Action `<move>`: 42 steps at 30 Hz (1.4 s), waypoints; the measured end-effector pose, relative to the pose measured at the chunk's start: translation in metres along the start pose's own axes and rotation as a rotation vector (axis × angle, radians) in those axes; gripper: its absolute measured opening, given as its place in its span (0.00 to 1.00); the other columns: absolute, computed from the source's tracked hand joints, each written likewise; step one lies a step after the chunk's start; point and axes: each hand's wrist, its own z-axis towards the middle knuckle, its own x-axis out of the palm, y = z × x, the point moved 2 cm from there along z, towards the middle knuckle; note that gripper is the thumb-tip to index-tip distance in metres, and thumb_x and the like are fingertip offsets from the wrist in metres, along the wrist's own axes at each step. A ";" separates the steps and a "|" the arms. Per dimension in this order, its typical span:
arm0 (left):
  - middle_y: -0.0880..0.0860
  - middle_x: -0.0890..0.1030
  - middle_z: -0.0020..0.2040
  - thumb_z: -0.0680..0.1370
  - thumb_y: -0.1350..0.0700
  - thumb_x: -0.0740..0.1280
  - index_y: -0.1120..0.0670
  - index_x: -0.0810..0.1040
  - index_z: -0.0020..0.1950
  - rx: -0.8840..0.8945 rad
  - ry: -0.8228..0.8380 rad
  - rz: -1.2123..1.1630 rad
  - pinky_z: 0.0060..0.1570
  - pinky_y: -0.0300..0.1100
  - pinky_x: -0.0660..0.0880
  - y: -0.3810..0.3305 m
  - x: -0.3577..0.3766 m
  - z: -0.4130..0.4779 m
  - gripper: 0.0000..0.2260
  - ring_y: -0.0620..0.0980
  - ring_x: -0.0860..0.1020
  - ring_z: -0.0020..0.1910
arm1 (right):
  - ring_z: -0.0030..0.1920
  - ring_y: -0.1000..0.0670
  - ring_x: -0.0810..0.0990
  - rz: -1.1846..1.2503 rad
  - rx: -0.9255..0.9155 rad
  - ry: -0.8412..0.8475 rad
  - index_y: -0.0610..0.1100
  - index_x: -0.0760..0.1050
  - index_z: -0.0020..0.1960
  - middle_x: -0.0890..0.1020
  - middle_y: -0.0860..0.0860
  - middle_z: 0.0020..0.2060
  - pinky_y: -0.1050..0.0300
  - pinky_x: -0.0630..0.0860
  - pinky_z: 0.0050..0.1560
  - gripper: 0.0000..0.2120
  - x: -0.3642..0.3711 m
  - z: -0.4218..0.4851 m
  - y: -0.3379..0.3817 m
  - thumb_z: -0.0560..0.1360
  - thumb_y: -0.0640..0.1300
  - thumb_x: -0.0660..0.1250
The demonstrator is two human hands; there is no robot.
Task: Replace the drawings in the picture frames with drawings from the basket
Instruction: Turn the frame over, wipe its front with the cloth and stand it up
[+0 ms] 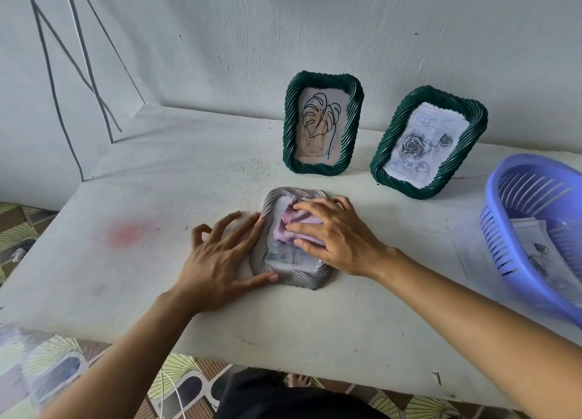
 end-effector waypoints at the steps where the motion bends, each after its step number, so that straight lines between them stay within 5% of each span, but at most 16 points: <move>1: 0.41 0.52 0.82 0.74 0.22 0.48 0.41 0.43 0.82 -0.001 -0.001 0.001 0.71 0.56 0.54 0.000 0.000 0.000 0.42 0.47 0.51 0.80 | 0.66 0.47 0.72 0.025 -0.013 -0.033 0.57 0.79 0.63 0.75 0.50 0.66 0.44 0.66 0.65 0.15 0.002 -0.001 -0.002 0.80 0.57 0.61; 5: 0.41 0.51 0.82 0.73 0.21 0.47 0.41 0.42 0.82 -0.006 -0.004 0.004 0.72 0.57 0.53 0.000 0.000 0.001 0.42 0.47 0.50 0.80 | 0.60 0.45 0.76 0.134 0.019 -0.164 0.51 0.82 0.62 0.78 0.49 0.62 0.45 0.71 0.61 0.13 0.006 -0.002 -0.004 0.78 0.50 0.68; 12: 0.40 0.50 0.82 0.73 0.20 0.47 0.40 0.41 0.81 -0.011 0.001 0.009 0.72 0.57 0.52 0.001 0.001 0.001 0.43 0.47 0.49 0.80 | 0.62 0.43 0.74 -0.032 0.167 -0.200 0.51 0.79 0.66 0.77 0.49 0.67 0.46 0.73 0.60 0.17 0.016 0.015 0.004 0.80 0.52 0.62; 18: 0.40 0.51 0.82 0.73 0.21 0.46 0.40 0.42 0.81 -0.017 -0.008 0.008 0.72 0.58 0.53 0.000 0.001 0.002 0.42 0.47 0.51 0.80 | 0.54 0.44 0.74 0.066 0.112 -0.207 0.48 0.82 0.62 0.81 0.51 0.62 0.56 0.68 0.54 0.14 0.017 0.029 0.005 0.79 0.47 0.66; 24: 0.40 0.55 0.81 0.73 0.21 0.48 0.40 0.48 0.82 -0.034 -0.025 -0.007 0.71 0.56 0.54 0.000 0.002 0.001 0.42 0.47 0.53 0.80 | 0.59 0.44 0.73 0.186 -0.071 -0.110 0.52 0.80 0.65 0.80 0.54 0.64 0.43 0.72 0.56 0.16 0.019 0.012 0.022 0.81 0.53 0.62; 34: 0.40 0.55 0.81 0.73 0.21 0.48 0.41 0.48 0.82 -0.037 -0.015 0.012 0.72 0.58 0.54 0.001 0.002 0.001 0.42 0.47 0.52 0.80 | 0.64 0.49 0.74 0.221 -0.210 0.004 0.52 0.79 0.63 0.80 0.58 0.63 0.50 0.69 0.62 0.13 0.002 -0.021 0.011 0.81 0.49 0.63; 42: 0.38 0.53 0.81 0.73 0.21 0.48 0.39 0.47 0.81 -0.036 -0.023 -0.028 0.72 0.56 0.52 0.000 0.001 0.000 0.41 0.45 0.50 0.80 | 0.58 0.49 0.74 0.181 0.011 -0.089 0.51 0.83 0.56 0.83 0.55 0.54 0.48 0.72 0.54 0.11 -0.011 -0.018 -0.011 0.74 0.44 0.70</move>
